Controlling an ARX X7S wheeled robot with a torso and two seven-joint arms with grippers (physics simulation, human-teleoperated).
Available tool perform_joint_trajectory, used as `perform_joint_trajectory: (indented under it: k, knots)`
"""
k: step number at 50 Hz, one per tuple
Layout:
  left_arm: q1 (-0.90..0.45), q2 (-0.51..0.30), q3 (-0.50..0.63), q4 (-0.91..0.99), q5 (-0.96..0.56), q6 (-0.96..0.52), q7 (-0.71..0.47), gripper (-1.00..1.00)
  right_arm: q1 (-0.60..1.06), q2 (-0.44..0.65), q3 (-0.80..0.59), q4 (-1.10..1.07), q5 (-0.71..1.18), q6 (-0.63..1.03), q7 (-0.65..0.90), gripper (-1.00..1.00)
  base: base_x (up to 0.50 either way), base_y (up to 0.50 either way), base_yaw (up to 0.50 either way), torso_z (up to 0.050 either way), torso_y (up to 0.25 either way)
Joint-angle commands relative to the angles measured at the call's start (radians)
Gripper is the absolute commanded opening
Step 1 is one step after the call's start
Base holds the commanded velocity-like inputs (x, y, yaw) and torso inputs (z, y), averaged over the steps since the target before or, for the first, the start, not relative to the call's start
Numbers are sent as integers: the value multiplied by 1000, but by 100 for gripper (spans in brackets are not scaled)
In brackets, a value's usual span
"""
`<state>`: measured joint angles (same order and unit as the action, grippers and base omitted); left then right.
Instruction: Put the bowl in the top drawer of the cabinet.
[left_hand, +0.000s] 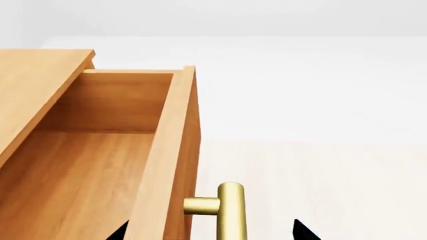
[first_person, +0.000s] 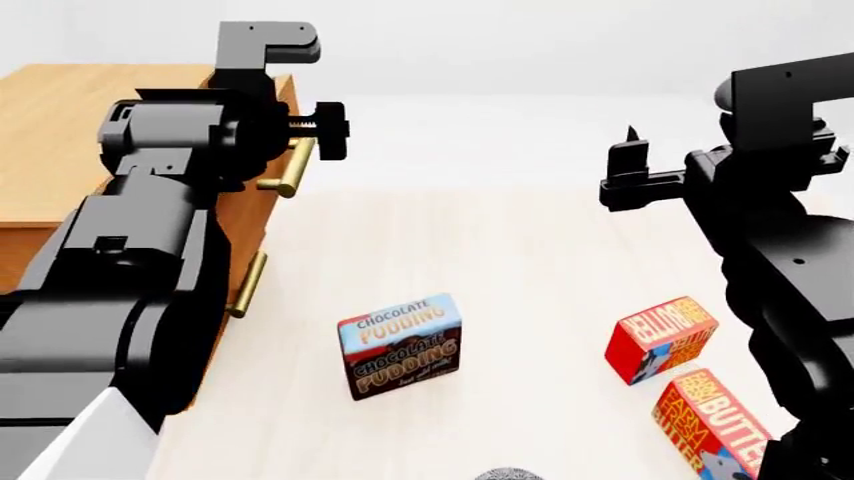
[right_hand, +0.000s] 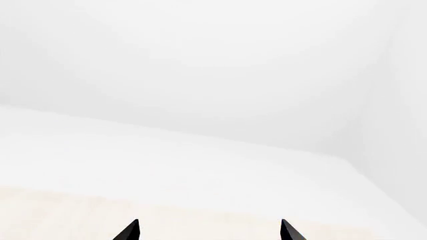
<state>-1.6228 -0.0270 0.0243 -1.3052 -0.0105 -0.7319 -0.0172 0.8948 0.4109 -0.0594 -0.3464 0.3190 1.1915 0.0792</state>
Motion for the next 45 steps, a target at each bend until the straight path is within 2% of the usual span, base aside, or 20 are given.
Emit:
perform_joint_trajectory:
  k: [1, 13, 19, 30, 45]
  knots:
    - [-3, 1, -48, -3, -30, -18, 48, 100, -13, 1, 5, 14, 3, -21, -3, 100, 0, 0, 0, 0, 0]
    - [-30, 4, -103, -3, -31, -49, 86, 100, -13, 0, 4, 25, 5, -30, -2, 100, 0, 0, 0, 0, 0]
    - [-34, 25, -78, -3, -40, -42, 82, 100, -10, -2, 8, 18, 10, -23, 0, 100, 0, 0, 0, 0, 0]
    - [-29, 27, 230, -2, -392, -33, 15, 100, -14, -4, 11, 11, 21, -25, -5, 100, 0, 0, 0, 0, 0]
    - [-27, 27, 585, 1, -787, 4, -55, 100, -54, 4, 41, 3, 34, -43, -11, 100, 0, 0, 0, 0, 0]
